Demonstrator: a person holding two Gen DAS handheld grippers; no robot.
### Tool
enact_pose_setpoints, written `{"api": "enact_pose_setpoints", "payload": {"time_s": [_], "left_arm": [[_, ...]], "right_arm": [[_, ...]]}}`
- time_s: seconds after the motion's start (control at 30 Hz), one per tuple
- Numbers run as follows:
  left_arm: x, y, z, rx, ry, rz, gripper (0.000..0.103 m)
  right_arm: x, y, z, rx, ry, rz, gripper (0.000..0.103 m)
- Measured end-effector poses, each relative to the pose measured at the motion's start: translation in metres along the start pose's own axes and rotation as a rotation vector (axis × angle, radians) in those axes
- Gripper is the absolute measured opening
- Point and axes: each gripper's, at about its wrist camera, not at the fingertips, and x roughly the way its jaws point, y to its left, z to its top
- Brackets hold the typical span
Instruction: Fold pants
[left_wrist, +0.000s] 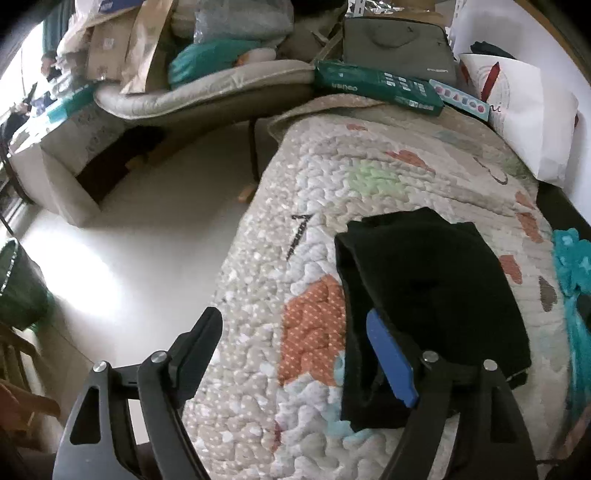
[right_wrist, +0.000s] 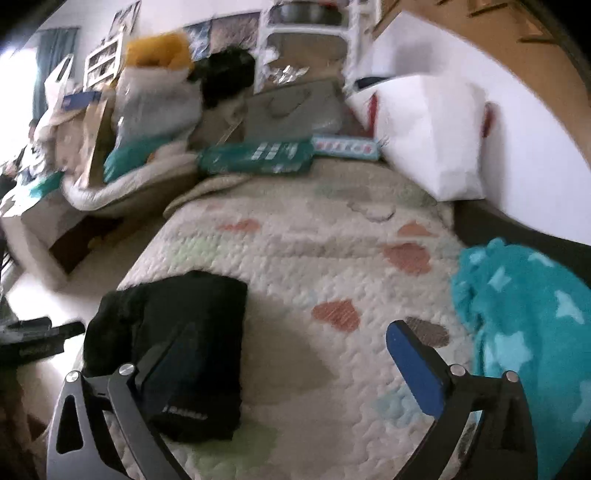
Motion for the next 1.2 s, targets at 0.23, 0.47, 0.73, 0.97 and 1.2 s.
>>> {"api": "enact_pose_setpoints", "payload": {"time_s": [0.23, 0.47, 0.73, 0.97, 1.2], "left_arm": [[-0.002, -0.010, 0.001, 0.048, -0.030, 0.016, 0.081], [0.000, -0.015, 0.004, 0.064, -0.029, 0.018, 0.081], [0.007, -0.013, 0.005, 0.039, -0.005, 0.010, 0.081], [0.009, -0.012, 0.005, 0.041, 0.001, 0.016, 0.081], [0.009, -0.013, 0.005, 0.034, 0.005, 0.014, 0.081]], "right_arm": [[0.019, 0.001, -0.007, 0.005, 0.071, 0.034, 0.102], [0.037, -0.008, -0.018, 0.083, 0.143, 0.075, 0.102], [0.047, -0.013, -0.022, 0.118, 0.172, 0.089, 0.102], [0.047, -0.013, -0.022, 0.118, 0.173, 0.087, 0.102], [0.045, -0.011, -0.023, 0.122, 0.173, 0.085, 0.102]]}}
